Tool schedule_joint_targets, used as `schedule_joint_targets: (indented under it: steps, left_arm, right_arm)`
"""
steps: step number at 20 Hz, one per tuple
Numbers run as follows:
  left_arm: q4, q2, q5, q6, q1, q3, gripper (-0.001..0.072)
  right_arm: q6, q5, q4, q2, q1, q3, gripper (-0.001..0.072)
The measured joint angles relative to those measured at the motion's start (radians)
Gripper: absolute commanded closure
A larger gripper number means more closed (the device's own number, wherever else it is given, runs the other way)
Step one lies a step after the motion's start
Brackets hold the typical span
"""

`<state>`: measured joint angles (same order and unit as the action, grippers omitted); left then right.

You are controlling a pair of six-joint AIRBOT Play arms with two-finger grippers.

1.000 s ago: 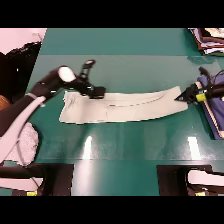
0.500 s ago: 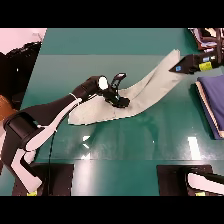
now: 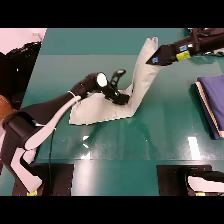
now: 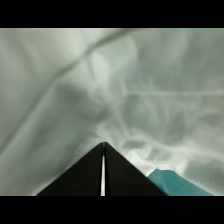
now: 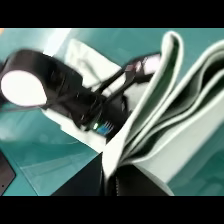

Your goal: Fold the shirts.

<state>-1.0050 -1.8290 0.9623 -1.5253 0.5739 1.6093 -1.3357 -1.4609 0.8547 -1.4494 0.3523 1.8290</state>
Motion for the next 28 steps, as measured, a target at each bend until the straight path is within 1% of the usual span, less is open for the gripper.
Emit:
schedule_joint_targets:
  steps: [3,9,10,11,12,13,14,15,16,18,22,25,27,28]
  left_arm:
    - [-0.044,0.085,0.021,-0.003,-0.096,0.008,0.0679]
    - [-0.199,0.329,0.089,-0.003,-0.377,0.012,0.0679]
    - [-0.218,0.370,0.097,-0.003,-0.423,0.013,0.0678]
    - [-0.231,0.403,0.105,-0.003,-0.462,0.013,0.0678]
    - [-0.245,0.435,0.113,-0.002,-0.503,0.013,0.0678]
    - [-0.251,0.462,0.120,-0.002,-0.536,0.013,0.0678]
    - [-0.260,0.485,0.130,0.000,-0.568,0.013,0.0678]
    - [-0.264,0.502,0.140,0.003,-0.591,0.013,0.0679]
    - [-0.268,0.516,0.150,0.006,-0.608,0.013,0.0679]
    - [-0.272,0.532,0.169,0.010,-0.632,0.012,0.0678]
    - [-0.274,0.544,0.205,0.023,-0.650,0.012,0.0678]
    - [-0.274,0.547,0.227,0.032,-0.655,0.012,0.0678]
    - [-0.270,0.549,0.238,0.035,-0.656,0.012,0.0678]
    - [-0.269,0.548,0.242,0.036,-0.656,0.012,0.0679]
  right_arm:
    - [-0.002,0.058,-0.003,-0.009,0.076,0.014,0.0694]
    - [0.009,0.240,-0.063,-0.074,0.269,0.009,0.0687]
    - [0.023,0.262,-0.074,-0.097,0.304,0.009,0.0572]
    - [0.042,0.285,-0.083,-0.124,0.341,0.008,0.0253]
    - [0.062,0.309,-0.090,-0.151,0.377,0.008,0.0057]
    - [0.078,0.325,-0.094,-0.176,0.407,0.008,0.0052]
    - [0.089,0.336,-0.100,-0.201,0.435,0.008,0.0093]
    - [0.098,0.344,-0.105,-0.218,0.455,0.008,0.0151]
    - [0.105,0.347,-0.109,-0.230,0.468,0.008,0.0159]
    - [0.109,0.331,-0.088,-0.242,0.469,0.008,0.0159]
    - [0.063,0.201,0.014,-0.237,0.389,-0.020,0.0159]
    - [0.033,0.155,0.056,-0.195,0.282,-0.148,0.0160]
    - [0.008,0.166,0.068,-0.161,0.200,-0.268,0.0152]
    - [-0.005,0.187,0.072,-0.148,0.164,-0.328,0.0134]
